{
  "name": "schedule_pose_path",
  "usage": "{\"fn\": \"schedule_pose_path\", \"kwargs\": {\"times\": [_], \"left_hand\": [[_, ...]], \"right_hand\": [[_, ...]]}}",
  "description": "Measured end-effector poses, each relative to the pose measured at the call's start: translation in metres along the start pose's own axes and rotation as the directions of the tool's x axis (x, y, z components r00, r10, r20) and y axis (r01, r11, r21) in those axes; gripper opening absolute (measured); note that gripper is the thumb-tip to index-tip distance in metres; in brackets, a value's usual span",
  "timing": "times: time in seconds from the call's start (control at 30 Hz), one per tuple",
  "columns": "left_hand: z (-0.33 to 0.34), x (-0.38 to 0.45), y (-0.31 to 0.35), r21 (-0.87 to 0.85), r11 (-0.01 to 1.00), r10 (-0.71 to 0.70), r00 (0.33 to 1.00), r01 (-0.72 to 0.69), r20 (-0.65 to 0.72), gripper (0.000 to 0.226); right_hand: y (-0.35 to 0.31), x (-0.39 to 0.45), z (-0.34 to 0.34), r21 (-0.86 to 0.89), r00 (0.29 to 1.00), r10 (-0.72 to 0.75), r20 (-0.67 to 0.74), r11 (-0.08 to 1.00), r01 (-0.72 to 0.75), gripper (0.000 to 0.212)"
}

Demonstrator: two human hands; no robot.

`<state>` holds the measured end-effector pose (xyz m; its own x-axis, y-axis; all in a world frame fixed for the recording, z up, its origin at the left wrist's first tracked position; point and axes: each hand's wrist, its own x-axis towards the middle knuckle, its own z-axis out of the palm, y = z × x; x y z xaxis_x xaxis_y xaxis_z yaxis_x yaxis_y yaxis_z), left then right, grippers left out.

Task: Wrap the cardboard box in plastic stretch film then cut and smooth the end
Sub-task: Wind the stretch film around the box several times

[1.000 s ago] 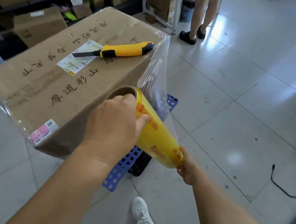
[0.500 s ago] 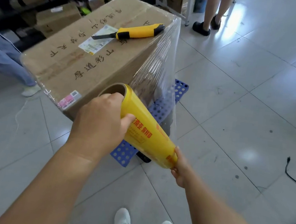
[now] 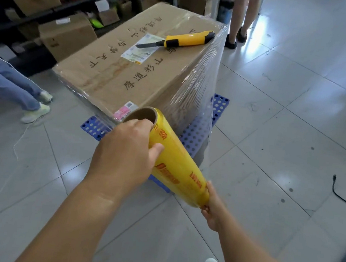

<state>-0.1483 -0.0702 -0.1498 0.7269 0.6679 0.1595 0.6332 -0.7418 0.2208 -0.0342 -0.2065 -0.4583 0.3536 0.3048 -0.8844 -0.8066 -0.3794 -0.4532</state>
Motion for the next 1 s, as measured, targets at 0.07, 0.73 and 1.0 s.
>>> {"fn": "schedule_pose_path", "kwargs": {"times": [0.07, 0.73, 1.0], "left_hand": [[-0.005, -0.009, -0.015, -0.011, 1.0, 0.022, 1.0, -0.022, 0.002, 0.029], [-0.045, -0.039, -0.164, -0.035, 0.984, 0.175, 0.982, -0.172, 0.079, 0.031], [-0.049, -0.023, -0.201, -0.026, 0.975, 0.224, 0.97, -0.222, 0.092, 0.034]], "right_hand": [[0.013, -0.007, 0.014, 0.008, 1.0, 0.003, 0.001, 1.0, -0.003, 0.084], [0.087, -0.047, 0.156, 0.089, 0.996, -0.057, -0.072, 0.994, 0.063, 0.078], [0.088, -0.043, 0.2, 0.114, 0.996, -0.075, -0.048, 0.99, 0.08, 0.072]]}}
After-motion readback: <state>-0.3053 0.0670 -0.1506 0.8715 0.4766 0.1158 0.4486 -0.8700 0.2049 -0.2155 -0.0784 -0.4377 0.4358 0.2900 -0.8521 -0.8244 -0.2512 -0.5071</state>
